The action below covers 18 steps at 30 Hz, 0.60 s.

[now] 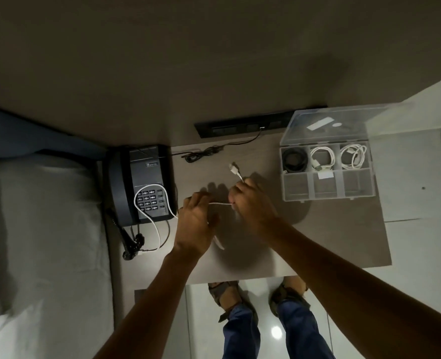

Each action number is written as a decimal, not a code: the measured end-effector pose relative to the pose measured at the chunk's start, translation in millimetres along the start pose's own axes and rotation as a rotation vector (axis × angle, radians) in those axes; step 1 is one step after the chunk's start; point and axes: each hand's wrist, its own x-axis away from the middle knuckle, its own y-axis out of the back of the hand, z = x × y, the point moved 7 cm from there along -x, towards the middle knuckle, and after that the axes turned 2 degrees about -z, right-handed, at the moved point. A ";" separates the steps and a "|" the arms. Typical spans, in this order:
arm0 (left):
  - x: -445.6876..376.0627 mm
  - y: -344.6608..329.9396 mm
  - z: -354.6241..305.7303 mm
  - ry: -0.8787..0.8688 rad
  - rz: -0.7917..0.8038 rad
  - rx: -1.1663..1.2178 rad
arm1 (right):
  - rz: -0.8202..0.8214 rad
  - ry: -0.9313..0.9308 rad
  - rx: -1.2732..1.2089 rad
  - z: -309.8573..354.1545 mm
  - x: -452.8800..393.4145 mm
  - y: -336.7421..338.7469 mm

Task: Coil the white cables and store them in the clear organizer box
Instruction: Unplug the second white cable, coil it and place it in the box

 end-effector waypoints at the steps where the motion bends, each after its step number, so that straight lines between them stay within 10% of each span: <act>1: -1.4 -4.0 -0.4 -0.001 0.029 -0.040 | 0.016 -0.007 0.018 -0.9 0.5 -0.1; 8: 17.3 -8.8 -20.5 -0.097 0.027 -0.072 | -0.104 0.103 -0.050 7.9 37.2 26.9; 18: 57.7 119.9 -86.7 -0.092 -0.057 0.359 | 0.163 -0.178 -1.202 18.5 148.0 123.1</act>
